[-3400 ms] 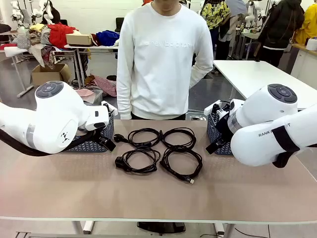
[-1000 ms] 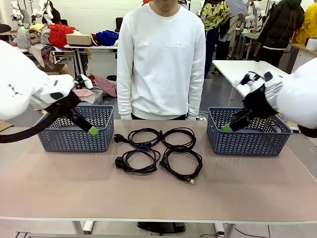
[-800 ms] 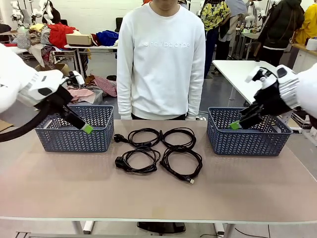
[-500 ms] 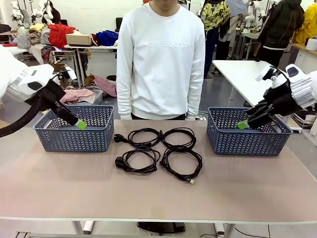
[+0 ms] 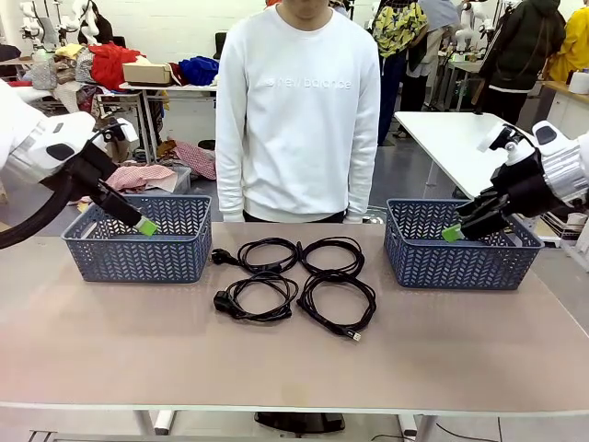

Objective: Organize the cables according to human instructions.
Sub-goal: Pick up a bundle of cables and place it in the basket indicated by the human.

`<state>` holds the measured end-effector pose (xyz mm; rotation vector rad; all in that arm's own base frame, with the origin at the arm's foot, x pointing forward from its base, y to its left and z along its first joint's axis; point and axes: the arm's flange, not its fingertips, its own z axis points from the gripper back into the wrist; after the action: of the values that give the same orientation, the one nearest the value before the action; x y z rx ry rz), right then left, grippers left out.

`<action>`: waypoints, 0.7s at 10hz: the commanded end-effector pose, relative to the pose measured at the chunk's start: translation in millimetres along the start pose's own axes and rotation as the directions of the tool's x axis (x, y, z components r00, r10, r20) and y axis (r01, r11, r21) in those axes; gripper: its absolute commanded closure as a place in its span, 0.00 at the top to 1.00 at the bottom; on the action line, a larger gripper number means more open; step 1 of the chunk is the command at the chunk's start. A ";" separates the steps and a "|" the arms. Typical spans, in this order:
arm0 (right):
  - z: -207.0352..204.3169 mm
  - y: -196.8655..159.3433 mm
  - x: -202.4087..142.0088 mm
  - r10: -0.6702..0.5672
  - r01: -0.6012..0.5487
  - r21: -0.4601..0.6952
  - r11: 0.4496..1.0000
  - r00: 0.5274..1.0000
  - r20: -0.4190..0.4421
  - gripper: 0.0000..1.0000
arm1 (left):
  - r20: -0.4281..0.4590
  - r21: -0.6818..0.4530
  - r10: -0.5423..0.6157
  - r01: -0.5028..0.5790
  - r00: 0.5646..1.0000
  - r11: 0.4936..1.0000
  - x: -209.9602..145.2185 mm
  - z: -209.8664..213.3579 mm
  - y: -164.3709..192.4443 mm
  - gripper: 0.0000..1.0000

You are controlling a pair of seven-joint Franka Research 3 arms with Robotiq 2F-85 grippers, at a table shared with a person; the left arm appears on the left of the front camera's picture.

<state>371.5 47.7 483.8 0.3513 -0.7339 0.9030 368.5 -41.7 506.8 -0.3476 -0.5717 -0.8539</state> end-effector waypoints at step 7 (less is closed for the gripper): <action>-0.2 -2.7 -1.3 0.013 -0.013 0.003 1.000 1.000 0.006 1.00 | 0.010 -0.015 -0.013 0.013 1.000 1.000 -1.8 -1.6 1.5 1.00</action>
<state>370.6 47.0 484.8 0.3401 -0.7291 0.8980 368.6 -43.8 506.3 -0.3449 -0.5686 -0.8512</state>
